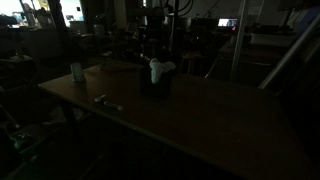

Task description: Put the white towel in the black box

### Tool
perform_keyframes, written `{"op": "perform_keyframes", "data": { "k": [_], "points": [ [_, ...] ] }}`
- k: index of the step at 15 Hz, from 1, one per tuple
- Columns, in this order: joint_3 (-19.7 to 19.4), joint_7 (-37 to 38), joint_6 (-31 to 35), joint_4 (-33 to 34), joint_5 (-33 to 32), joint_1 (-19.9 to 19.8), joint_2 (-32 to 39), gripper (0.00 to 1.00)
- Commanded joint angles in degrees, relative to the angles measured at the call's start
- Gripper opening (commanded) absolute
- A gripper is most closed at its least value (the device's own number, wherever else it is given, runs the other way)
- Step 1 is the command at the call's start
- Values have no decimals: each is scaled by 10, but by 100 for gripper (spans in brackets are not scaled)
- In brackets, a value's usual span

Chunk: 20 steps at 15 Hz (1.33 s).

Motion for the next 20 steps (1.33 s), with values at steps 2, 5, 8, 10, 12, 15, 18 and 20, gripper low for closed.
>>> {"op": "perform_keyframes", "data": {
  "k": [2,5,8,10,12,15,18,20],
  "points": [
    [-5,18,8,-21,-40,7,-41,51],
    [-4,26,11,-29,-51,8,-47,28],
    [-3,29,11,-35,-57,9,-47,6],
    [-2,31,10,-38,-57,9,-45,0],
    [-2,31,11,-39,-57,10,-43,0],
    [-2,31,15,-44,-67,12,-40,0],
    [-5,27,28,-57,-97,11,-38,0],
    [-4,28,38,-63,-103,12,-34,0]
  ]
}}
